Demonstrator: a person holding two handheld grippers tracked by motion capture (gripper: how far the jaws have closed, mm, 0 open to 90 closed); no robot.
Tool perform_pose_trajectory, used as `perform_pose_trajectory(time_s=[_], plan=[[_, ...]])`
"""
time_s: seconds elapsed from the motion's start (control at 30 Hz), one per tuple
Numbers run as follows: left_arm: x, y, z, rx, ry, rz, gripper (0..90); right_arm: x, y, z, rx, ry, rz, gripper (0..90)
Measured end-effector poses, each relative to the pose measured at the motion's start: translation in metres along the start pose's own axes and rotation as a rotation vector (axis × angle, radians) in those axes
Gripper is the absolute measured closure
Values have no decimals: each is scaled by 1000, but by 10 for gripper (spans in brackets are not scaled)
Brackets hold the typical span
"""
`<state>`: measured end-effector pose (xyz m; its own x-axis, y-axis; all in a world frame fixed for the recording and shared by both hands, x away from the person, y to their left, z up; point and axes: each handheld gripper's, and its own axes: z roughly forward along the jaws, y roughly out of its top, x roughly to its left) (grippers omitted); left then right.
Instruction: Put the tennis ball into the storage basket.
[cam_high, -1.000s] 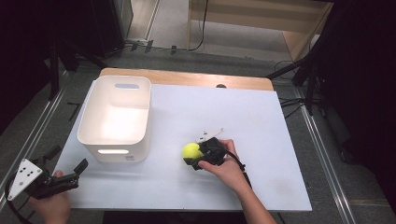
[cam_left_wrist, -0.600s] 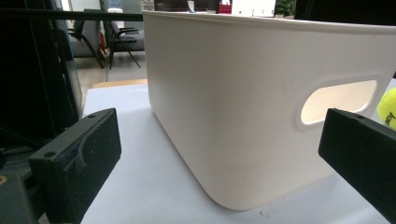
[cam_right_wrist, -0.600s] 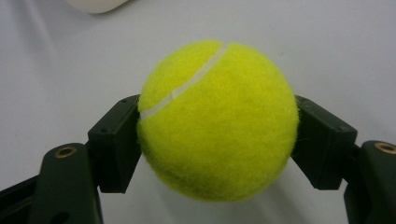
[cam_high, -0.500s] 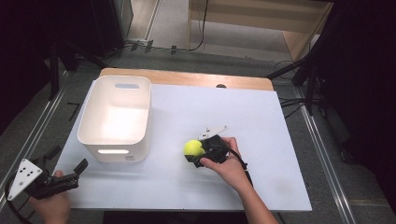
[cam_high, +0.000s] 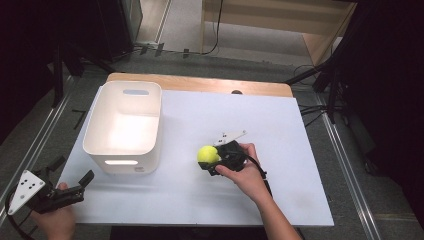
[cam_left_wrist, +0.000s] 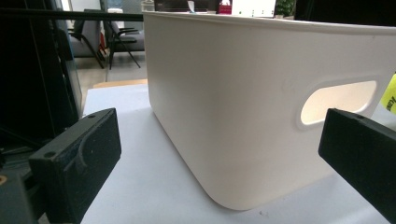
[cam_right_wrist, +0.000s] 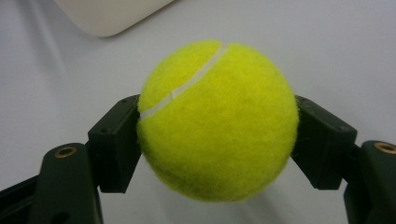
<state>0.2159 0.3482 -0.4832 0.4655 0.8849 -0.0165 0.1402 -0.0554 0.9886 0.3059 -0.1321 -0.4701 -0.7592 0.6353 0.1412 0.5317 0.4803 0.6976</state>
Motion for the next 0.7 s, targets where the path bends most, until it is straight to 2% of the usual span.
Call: perform_pose_trajectory(time_s=[0.7], plan=[[0, 0, 0, 0, -2, 0, 0, 1, 18, -8, -23, 10, -18, 242]])
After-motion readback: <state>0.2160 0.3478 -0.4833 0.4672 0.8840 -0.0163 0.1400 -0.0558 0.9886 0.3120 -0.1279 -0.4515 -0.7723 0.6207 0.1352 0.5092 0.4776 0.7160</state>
